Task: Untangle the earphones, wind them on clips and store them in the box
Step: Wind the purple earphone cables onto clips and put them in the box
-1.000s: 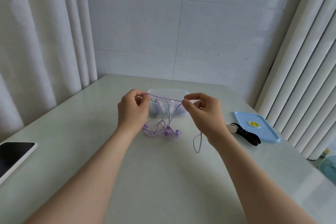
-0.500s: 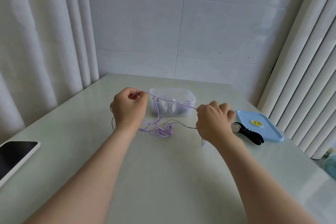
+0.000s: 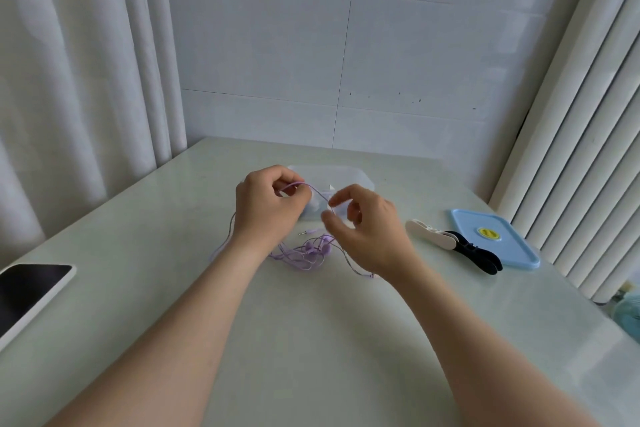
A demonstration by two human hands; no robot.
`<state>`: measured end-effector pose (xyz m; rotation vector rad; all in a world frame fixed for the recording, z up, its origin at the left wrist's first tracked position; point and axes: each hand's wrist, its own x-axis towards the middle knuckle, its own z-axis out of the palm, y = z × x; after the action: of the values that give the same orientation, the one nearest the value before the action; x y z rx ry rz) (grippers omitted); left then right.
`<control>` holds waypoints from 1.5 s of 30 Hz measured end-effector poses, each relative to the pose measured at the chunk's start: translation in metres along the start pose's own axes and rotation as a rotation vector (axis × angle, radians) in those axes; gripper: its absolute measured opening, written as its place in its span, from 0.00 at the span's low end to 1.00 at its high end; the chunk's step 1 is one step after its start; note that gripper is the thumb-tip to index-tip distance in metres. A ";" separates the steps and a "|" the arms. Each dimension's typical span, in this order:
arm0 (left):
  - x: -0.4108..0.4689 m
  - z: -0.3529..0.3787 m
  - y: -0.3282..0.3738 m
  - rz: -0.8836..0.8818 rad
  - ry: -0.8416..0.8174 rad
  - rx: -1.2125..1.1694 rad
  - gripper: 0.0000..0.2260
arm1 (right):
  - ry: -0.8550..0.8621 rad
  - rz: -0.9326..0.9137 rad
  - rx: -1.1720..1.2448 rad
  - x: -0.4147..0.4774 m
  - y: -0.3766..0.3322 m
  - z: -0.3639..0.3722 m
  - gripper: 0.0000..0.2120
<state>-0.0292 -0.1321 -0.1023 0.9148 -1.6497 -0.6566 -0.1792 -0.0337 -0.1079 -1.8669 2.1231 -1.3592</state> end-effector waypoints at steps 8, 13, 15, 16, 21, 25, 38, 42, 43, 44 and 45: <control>0.000 -0.003 -0.005 -0.083 0.052 0.136 0.01 | -0.312 -0.103 -0.365 -0.006 0.005 -0.005 0.12; 0.003 -0.004 -0.009 -0.142 0.056 0.232 0.05 | -0.167 -0.108 -0.376 0.003 0.014 -0.002 0.07; 0.005 -0.007 -0.011 -0.139 0.076 0.239 0.07 | 0.017 -0.062 -0.230 0.006 0.008 -0.007 0.08; 0.005 -0.007 -0.013 -0.128 0.086 0.227 0.08 | 0.120 -0.040 -0.158 0.007 0.002 -0.011 0.07; 0.004 -0.009 -0.017 -0.125 0.065 0.242 0.12 | 0.422 0.123 0.401 0.006 -0.021 -0.026 0.08; 0.006 -0.011 -0.017 -0.108 -0.034 0.270 0.14 | 0.560 -0.043 0.165 0.005 -0.023 -0.024 0.08; 0.002 -0.009 -0.018 -0.216 -0.179 0.165 0.16 | 0.141 0.030 -0.703 -0.001 -0.031 -0.033 0.13; 0.001 -0.012 -0.015 -0.250 -0.171 0.213 0.14 | -0.307 0.076 -0.515 -0.009 -0.040 -0.037 0.12; 0.001 -0.012 -0.014 -0.254 -0.170 0.222 0.14 | -0.482 0.134 -0.417 -0.011 -0.045 -0.041 0.13; 0.001 -0.012 -0.014 -0.255 -0.171 0.231 0.13 | -0.637 0.193 -0.325 -0.013 -0.050 -0.043 0.14; 0.001 -0.012 -0.015 -0.254 -0.171 0.238 0.13 | -0.727 0.226 -0.265 -0.016 -0.053 -0.044 0.14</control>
<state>-0.0142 -0.1403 -0.1104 1.2849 -1.8068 -0.7365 -0.1548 0.0093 -0.0574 -1.7397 2.0635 -0.2787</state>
